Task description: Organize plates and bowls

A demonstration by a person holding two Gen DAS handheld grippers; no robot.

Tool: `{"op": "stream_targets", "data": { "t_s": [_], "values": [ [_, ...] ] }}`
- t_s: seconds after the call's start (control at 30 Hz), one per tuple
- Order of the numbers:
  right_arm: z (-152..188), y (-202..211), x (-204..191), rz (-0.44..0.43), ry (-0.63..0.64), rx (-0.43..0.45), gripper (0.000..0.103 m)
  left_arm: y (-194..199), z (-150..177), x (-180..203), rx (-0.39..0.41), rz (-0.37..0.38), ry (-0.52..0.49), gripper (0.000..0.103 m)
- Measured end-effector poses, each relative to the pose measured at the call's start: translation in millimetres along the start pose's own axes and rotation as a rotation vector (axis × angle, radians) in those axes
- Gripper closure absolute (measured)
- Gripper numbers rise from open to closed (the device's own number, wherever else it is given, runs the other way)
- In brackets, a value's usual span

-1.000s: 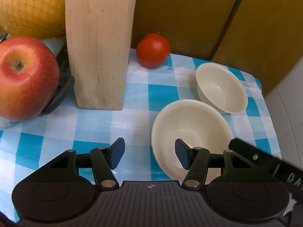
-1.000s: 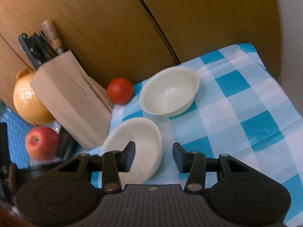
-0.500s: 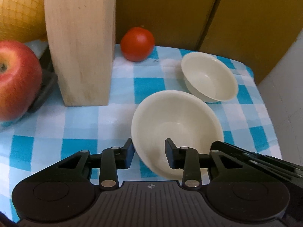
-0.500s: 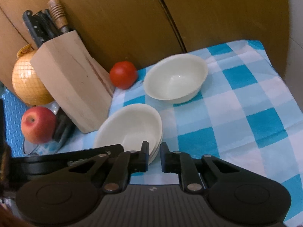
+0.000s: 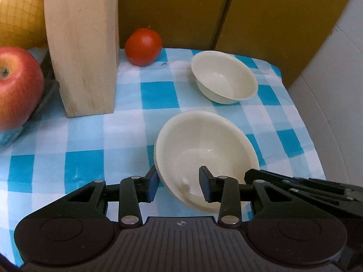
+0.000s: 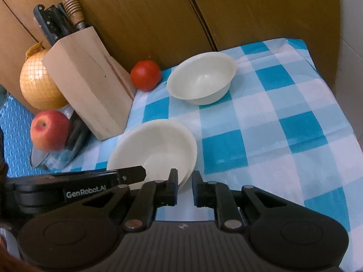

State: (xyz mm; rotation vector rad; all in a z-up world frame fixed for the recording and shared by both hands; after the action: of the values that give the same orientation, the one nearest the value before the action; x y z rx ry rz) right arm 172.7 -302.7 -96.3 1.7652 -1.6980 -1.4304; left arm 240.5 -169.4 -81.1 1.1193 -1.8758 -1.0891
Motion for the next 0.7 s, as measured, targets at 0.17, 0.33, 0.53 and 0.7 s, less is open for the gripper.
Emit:
{"op": "stream_targets", "data": {
  "t_s": [0.17,0.33,0.53,0.7],
  "values": [
    [3,11,0,-0.003,0.007,0.011,0.088,3,5,5,-0.002,0.000,-0.017,0.057],
    [7,19,-4,-0.001,0.038,0.018,0.088,7,9,6,0.005,0.009,-0.033,0.056],
    [10,15,6,0.025,0.010,0.011,0.087,3,11,-4,-0.005,-0.012,0.000,0.056],
    [3,20,11,-0.018,-0.055,0.041,0.087,8,1,-6,0.020,0.026,0.043,0.056]
  ]
}}
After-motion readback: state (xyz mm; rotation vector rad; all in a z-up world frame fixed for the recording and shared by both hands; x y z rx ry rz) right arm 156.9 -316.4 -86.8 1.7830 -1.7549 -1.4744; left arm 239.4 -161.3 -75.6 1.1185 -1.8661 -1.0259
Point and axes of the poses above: each gripper's, at about its wrist camera, not at the fingertips, and y roughly against the way its jaws point, x to its right, z to its underside, the point moved 6 cm from there along -y, roughly the way its jaws point, and after that the axes turned 4 degrees about -x, right-handed, at the moved point
